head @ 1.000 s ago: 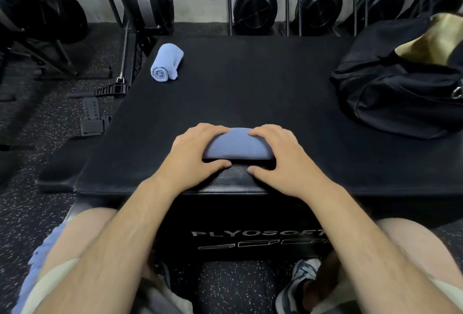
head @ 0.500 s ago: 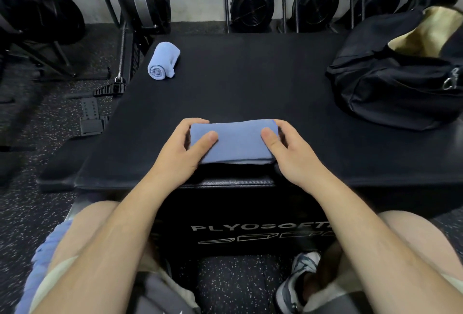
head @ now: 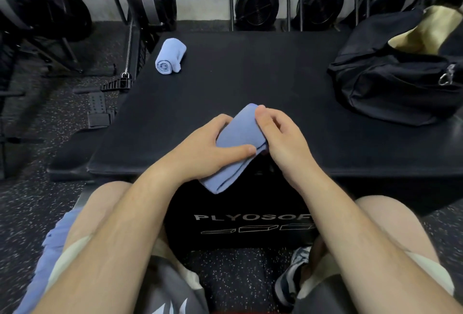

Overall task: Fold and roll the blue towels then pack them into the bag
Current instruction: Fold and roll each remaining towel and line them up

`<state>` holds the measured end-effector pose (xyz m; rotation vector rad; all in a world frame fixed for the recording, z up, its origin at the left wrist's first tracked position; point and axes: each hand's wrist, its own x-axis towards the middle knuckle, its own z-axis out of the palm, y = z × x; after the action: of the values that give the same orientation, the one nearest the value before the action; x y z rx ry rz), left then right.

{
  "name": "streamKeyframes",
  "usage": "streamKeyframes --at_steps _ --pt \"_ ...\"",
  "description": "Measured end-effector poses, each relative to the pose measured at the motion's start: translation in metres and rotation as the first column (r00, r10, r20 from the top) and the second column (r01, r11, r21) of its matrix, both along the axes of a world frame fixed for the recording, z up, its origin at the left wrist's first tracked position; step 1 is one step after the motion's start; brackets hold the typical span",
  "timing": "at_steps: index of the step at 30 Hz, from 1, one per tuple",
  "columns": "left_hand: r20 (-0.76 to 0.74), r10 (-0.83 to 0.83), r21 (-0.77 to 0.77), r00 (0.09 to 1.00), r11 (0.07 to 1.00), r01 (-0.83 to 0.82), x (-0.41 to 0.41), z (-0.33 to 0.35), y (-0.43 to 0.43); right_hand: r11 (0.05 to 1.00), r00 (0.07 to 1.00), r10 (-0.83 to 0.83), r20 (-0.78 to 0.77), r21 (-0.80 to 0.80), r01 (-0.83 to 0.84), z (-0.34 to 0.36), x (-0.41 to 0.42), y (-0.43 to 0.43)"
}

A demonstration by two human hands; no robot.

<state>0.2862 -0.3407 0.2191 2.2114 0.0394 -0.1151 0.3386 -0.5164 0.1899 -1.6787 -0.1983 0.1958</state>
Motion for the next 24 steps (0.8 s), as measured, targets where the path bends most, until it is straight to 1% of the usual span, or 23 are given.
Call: streamKeyframes --at_steps 3,5,8,9,11,13,15,18,20,21,22,23,24 --pt "-0.016 -0.02 -0.034 1.0 0.999 0.02 -0.003 -0.001 -0.001 0.992 0.977 0.053 -0.206 0.123 -0.028 -0.006 -0.012 0.009" --pt "-0.042 -0.037 -0.042 0.998 0.998 0.036 -0.006 0.0 -0.001 0.985 0.963 0.04 -0.266 0.17 0.006 -0.004 -0.018 0.014" --pt "-0.094 -0.047 -0.021 0.994 0.999 0.046 -0.009 0.003 0.005 0.972 0.963 -0.116 -0.242 0.173 0.161 0.004 -0.011 0.01" --pt "-0.101 -0.064 -0.037 0.993 0.997 0.06 -0.011 0.003 0.007 0.961 0.957 -0.174 -0.234 0.17 0.216 0.005 -0.006 0.006" --pt "-0.08 -0.106 -0.118 0.991 0.988 0.096 -0.015 0.001 0.01 0.938 0.939 -0.262 -0.224 0.17 0.302 0.006 0.002 -0.001" --pt "-0.023 -0.116 -0.155 0.993 0.982 0.111 -0.018 -0.003 0.01 0.93 0.93 -0.288 -0.23 0.163 0.328 0.007 0.005 -0.004" --pt "0.031 -0.095 -0.15 0.995 0.984 0.098 -0.017 -0.006 0.009 0.933 0.929 -0.289 -0.232 0.151 0.328 0.007 0.006 -0.002" --pt "0.097 -0.042 -0.174 0.994 0.983 0.058 -0.015 -0.009 0.01 0.942 0.945 -0.273 -0.182 0.148 0.301 0.011 0.002 0.003" --pt "0.163 0.058 -0.213 0.985 0.977 -0.022 -0.013 -0.011 0.011 0.946 0.965 -0.226 -0.131 0.206 0.25 0.009 0.003 0.004" --pt "0.2 0.127 -0.235 0.972 0.969 -0.079 -0.013 -0.011 0.011 0.943 0.971 -0.194 -0.138 0.249 0.223 0.007 0.002 0.005" --pt "0.241 0.198 -0.242 0.95 0.96 -0.139 -0.011 -0.011 0.011 0.95 0.975 -0.184 -0.127 0.234 0.209 0.007 -0.001 0.007" --pt "0.288 0.262 -0.233 0.921 0.952 -0.198 -0.01 -0.012 0.01 0.962 0.975 -0.21 -0.075 0.162 0.22 0.009 -0.005 0.009" --pt "0.334 0.316 -0.221 0.888 0.942 -0.253 -0.009 -0.014 0.009 0.966 0.967 -0.254 0.025 0.061 0.252 0.011 -0.011 0.012"
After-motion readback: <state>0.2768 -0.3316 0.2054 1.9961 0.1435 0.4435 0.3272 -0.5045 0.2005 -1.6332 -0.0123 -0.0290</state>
